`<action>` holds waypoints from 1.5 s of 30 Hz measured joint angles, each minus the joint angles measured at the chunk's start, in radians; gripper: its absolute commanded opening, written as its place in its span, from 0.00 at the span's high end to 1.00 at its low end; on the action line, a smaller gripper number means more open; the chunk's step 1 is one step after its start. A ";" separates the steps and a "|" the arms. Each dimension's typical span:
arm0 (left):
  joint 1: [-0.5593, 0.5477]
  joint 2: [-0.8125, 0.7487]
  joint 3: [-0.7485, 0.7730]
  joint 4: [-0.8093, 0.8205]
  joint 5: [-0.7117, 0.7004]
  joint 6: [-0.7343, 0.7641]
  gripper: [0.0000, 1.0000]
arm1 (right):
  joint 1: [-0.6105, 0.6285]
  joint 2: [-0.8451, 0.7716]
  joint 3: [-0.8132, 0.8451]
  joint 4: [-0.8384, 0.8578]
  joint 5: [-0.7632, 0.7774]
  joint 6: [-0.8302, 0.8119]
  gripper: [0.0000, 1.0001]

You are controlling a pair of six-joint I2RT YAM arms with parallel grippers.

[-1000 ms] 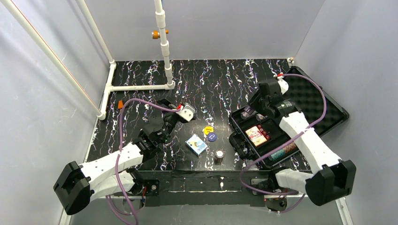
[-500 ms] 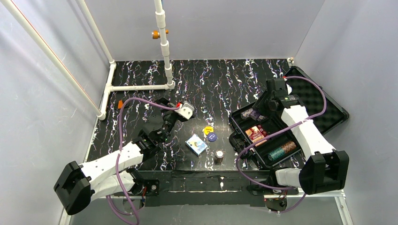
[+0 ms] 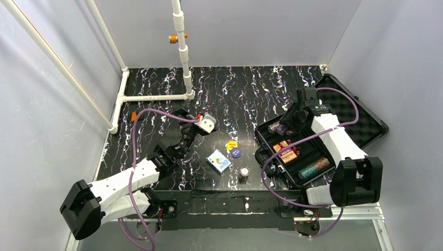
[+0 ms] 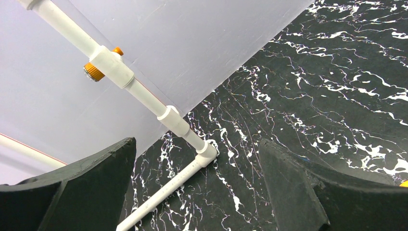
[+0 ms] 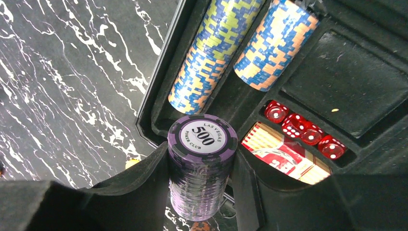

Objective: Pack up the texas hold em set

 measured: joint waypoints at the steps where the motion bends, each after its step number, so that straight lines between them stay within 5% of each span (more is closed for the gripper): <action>1: 0.000 0.000 0.000 0.000 0.000 0.000 0.02 | 0.000 0.003 -0.007 0.010 -0.007 0.005 0.99; 45: 0.000 0.008 0.000 0.000 0.000 -0.004 0.02 | -0.027 0.140 -0.157 0.189 -0.056 0.194 0.99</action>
